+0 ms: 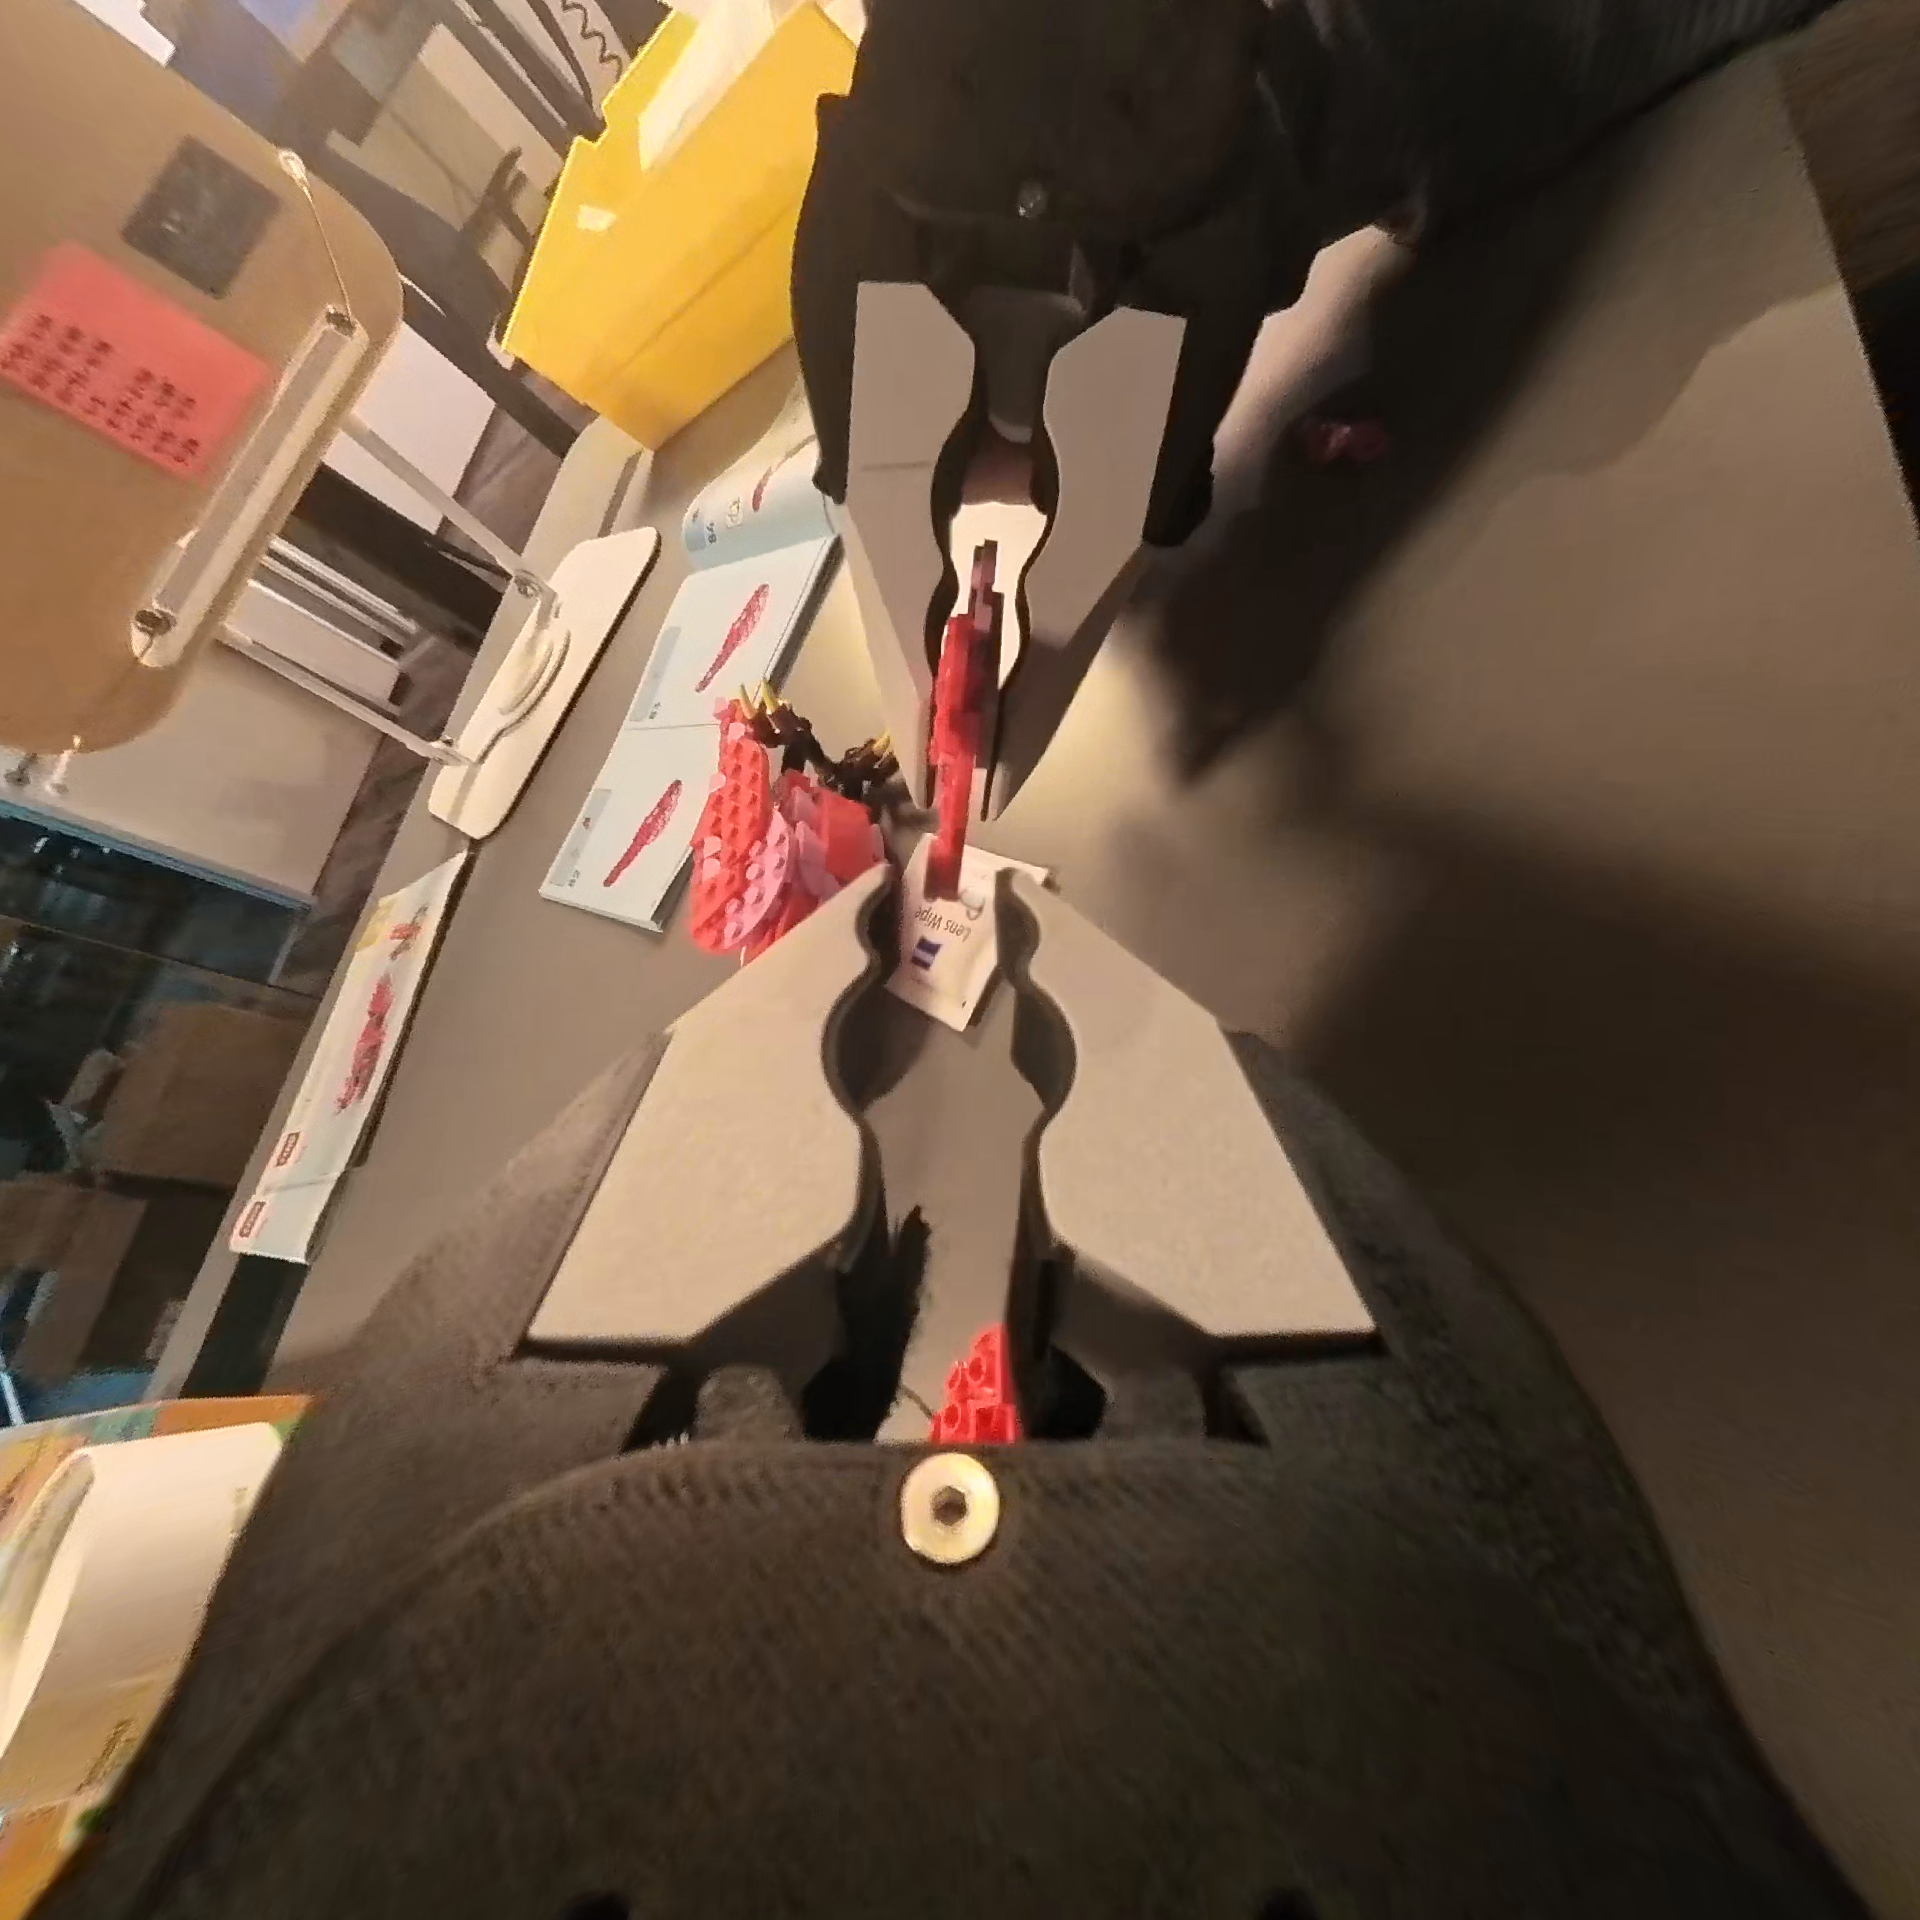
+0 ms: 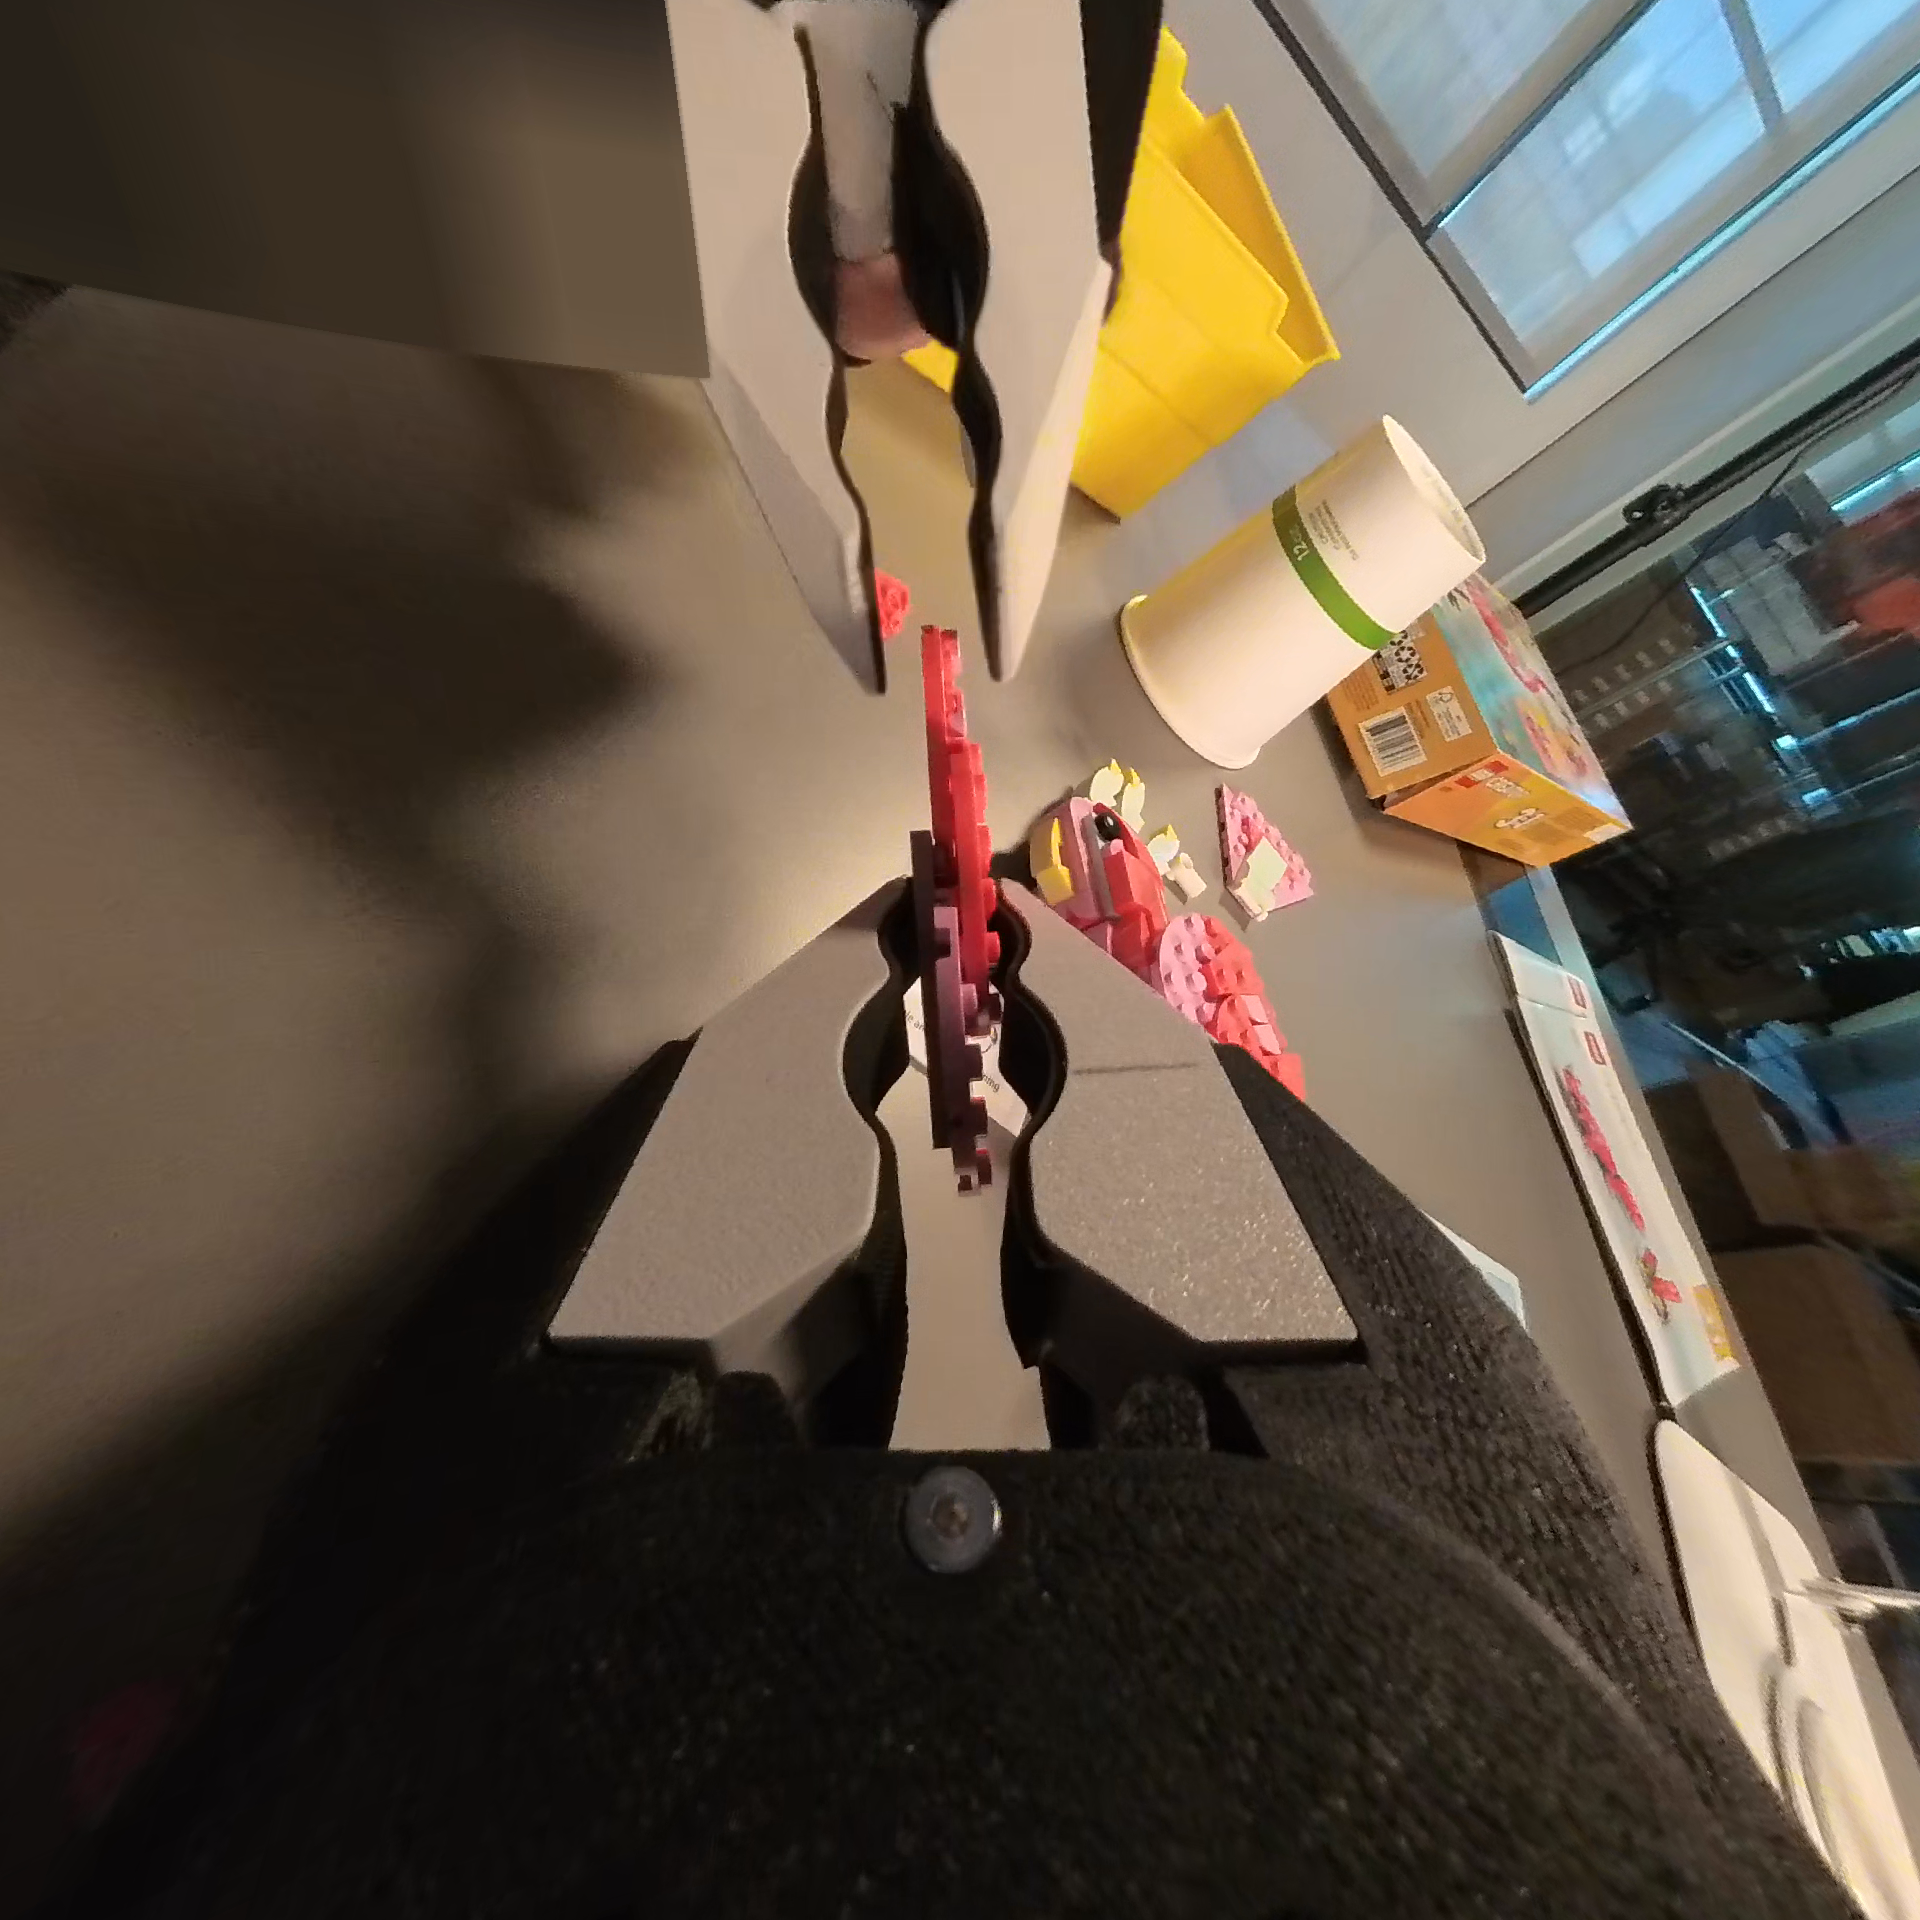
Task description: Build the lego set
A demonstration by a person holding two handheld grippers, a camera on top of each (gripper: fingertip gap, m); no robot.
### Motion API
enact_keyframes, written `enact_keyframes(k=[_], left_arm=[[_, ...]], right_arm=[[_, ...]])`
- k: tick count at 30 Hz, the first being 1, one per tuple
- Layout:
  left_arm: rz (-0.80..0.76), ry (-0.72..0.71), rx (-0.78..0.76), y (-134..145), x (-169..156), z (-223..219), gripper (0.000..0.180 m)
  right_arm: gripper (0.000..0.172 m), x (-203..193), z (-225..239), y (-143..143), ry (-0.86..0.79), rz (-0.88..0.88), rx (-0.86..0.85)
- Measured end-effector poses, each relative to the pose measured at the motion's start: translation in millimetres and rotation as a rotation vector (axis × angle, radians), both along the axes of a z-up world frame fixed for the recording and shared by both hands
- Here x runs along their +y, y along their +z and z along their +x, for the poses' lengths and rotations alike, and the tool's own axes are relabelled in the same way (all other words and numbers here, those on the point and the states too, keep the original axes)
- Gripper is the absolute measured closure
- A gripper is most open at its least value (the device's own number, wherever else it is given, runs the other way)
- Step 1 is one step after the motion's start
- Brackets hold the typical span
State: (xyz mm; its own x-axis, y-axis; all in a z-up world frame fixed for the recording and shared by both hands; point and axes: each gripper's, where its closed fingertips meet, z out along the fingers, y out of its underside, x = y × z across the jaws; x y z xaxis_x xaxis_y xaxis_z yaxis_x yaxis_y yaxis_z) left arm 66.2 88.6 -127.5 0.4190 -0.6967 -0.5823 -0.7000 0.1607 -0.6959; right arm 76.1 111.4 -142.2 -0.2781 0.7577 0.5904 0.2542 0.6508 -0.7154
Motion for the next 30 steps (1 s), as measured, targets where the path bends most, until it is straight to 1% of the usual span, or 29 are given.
enact_keyframes(k=[2, 4, 8, 14, 17, 20, 21, 22, 23, 25, 27, 30], left_arm=[[0.008, 0.0, 0.017, -1, 0, 0, 0.168], [0.03, -0.001, 0.025, 1, 0, 0, 0.175], [0.035, -0.002, 0.045, 1, 1, 0, 0.176], [0.086, 0.029, 0.11, 3, 4, 0, 0.177], [0.055, 0.032, 0.098, 0, 4, 0, 0.177], [-0.032, 0.044, 0.012, -2, 3, 1, 0.175], [-0.084, 0.05, -0.041, -2, 3, 2, 0.169], [-0.148, 0.049, -0.103, -3, 1, 4, 0.15], [-0.206, 0.056, -0.168, -2, 1, 6, 0.139], [-0.292, 0.083, -0.301, 1, 3, 11, 0.127], [-0.379, 0.1, -0.434, 5, 6, 18, 0.124], [-0.429, 0.132, -0.539, 7, 15, 24, 0.13]], right_arm=[[0.163, 0, 0, 1, 0.001, -0.002, 0.005], [0.163, -1, 1, 1, 0.005, -0.003, 0.003], [0.163, -1, 1, 1, 0.004, -0.005, 0.0], [0.163, 3, 1, 2, -0.012, -0.002, 0.002], [0.163, 3, 1, -1, -0.013, 0.0, -0.01], [0.163, 3, 1, -2, -0.012, 0.009, -0.013], [0.163, 4, 0, -2, -0.018, 0.024, -0.008], [0.163, 6, 0, 0, -0.029, 0.056, 0.003], [0.163, 10, 1, 1, -0.044, 0.104, 0.019], [0.163, 17, 1, 7, -0.069, 0.237, 0.07], [0.163, 19, 1, 13, -0.081, 0.362, 0.123], [0.163, 17, 0, 20, -0.083, 0.471, 0.183]])
